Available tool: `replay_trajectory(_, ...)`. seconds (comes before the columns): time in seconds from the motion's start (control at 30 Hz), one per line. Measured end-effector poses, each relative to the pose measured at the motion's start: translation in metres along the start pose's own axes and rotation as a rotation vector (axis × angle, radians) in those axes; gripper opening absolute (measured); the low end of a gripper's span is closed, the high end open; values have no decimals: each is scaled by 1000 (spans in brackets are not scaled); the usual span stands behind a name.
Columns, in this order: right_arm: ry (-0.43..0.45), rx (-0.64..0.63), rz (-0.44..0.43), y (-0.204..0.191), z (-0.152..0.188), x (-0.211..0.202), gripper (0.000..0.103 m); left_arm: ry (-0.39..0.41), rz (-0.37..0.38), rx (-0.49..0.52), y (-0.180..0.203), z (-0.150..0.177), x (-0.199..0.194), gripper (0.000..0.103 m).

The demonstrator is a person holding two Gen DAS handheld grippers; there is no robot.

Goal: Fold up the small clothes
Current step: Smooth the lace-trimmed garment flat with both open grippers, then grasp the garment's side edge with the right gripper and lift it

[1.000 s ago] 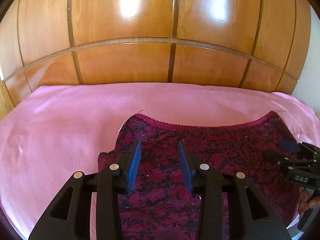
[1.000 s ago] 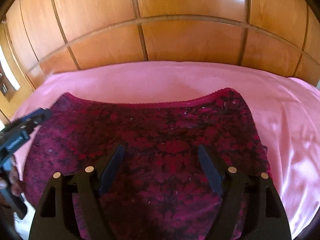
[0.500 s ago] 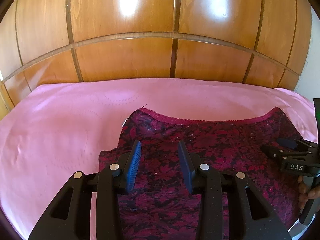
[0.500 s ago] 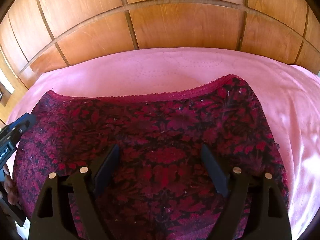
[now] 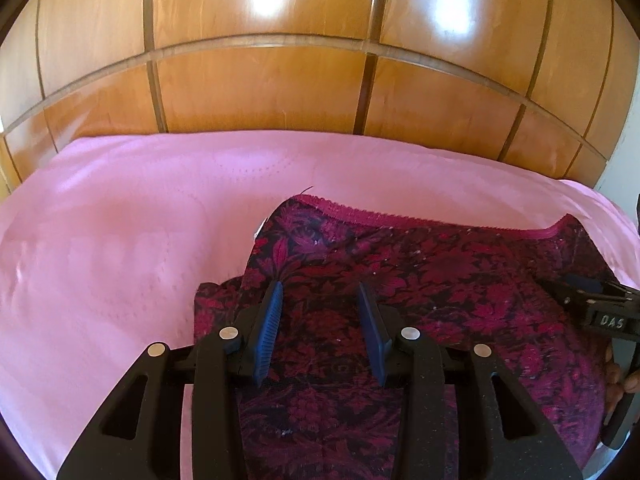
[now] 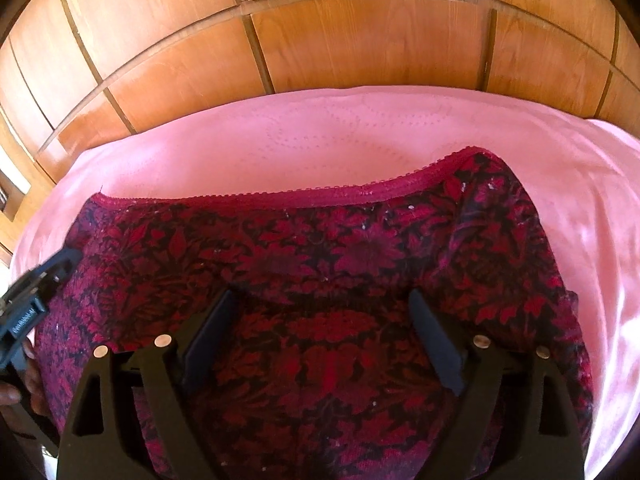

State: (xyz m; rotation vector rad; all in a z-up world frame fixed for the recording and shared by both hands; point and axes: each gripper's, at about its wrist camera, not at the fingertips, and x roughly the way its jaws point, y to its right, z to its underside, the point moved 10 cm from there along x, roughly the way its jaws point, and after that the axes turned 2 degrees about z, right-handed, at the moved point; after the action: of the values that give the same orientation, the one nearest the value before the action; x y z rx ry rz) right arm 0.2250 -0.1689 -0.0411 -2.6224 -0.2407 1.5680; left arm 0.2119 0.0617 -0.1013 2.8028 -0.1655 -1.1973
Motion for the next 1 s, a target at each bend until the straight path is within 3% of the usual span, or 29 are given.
replay_trajectory(0.23, -18, 6, -12, -2, -7, -2, 88, 13, -14, -24, 2, -2, -15, 38)
replay_trajectory(0.37, 7, 48, -77, 4, -17, -28, 88, 46, -10, -41, 5, -1, -41, 47)
replay_trajectory(0.6, 107, 157, -70, 66, -23, -78, 92, 92, -18, -32, 14, 1, -70, 47)
replay_trajectory(0.7, 103, 220, -32, 102, -10, -83, 92, 97, -17, -22, 20, 4, -77, 47)
replay_trajectory(0.8, 67, 271, -65, 120, 12, -81, 94, 94, -7, -23, 24, 10, -81, 47)
replay_trajectory(1.0, -30, 329, -238, 118, 58, -67, 95, 81, 3, -8, 36, 20, -86, 47)
